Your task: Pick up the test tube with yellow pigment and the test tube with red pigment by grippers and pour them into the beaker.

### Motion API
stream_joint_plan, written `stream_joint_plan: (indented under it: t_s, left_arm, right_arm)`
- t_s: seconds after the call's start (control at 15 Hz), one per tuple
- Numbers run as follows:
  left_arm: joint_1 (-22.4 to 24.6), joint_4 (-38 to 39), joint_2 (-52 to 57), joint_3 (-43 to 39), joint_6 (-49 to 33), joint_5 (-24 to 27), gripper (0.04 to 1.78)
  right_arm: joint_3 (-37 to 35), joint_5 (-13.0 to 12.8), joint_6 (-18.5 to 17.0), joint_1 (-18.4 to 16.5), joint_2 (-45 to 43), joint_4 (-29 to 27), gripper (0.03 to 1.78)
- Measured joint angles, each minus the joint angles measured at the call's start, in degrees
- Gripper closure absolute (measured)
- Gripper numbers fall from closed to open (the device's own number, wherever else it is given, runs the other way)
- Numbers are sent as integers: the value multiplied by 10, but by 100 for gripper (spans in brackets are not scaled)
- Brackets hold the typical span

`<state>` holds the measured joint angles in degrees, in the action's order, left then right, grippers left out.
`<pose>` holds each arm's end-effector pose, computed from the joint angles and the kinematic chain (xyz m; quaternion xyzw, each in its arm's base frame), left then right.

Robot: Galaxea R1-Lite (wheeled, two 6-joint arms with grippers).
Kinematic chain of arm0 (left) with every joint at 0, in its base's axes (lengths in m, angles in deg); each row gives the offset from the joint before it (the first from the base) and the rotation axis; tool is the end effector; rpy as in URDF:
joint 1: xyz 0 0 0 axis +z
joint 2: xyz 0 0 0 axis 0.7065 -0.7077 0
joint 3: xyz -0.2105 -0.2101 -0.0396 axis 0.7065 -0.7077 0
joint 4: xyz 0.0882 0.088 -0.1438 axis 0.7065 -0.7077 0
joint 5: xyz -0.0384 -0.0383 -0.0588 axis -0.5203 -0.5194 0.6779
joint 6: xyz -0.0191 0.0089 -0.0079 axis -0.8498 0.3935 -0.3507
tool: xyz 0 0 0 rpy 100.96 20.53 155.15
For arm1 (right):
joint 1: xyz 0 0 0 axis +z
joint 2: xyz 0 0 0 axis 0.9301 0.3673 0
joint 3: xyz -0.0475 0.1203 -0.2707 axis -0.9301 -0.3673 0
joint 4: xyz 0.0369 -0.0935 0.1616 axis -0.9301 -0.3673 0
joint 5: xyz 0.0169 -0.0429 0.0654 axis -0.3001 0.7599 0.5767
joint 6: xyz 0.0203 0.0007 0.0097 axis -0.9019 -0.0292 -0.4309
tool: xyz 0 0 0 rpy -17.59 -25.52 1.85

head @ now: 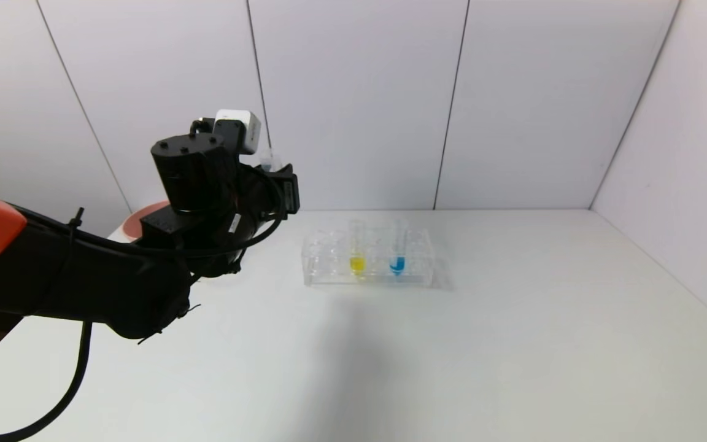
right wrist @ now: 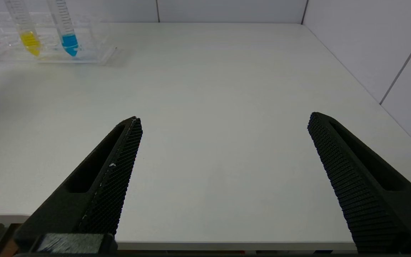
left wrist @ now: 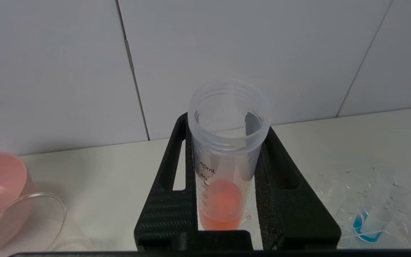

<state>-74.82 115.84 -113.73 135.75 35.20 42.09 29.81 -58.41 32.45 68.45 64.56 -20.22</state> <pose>0.3104 -0.1696 0.2108 -0.0207 -0.0409 -0.0911 0.9948 -0.0228 -0.0001 0.0757 0.0021 0.0017 -0.0021 1.0000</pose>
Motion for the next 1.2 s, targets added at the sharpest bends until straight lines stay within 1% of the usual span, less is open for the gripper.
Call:
stream_joint_plan:
  t_s: [0.27,0.47,1.0,1.2]
  left_arm:
    - [17,-45,40,-1,2,2,135]
    - [43,-73,58,4,2,8,135]
    - [134,-75,72,5,-7,45,135]
    - [182,-75,73,2,-17,79,135]
  right_arm:
    - [0,0,0,0,0,0,11]
    - [0,0,0,0,0,0,11]
    - [0,0,0,0,0,0,11]
    - [0,0,0,0,0,0,11]
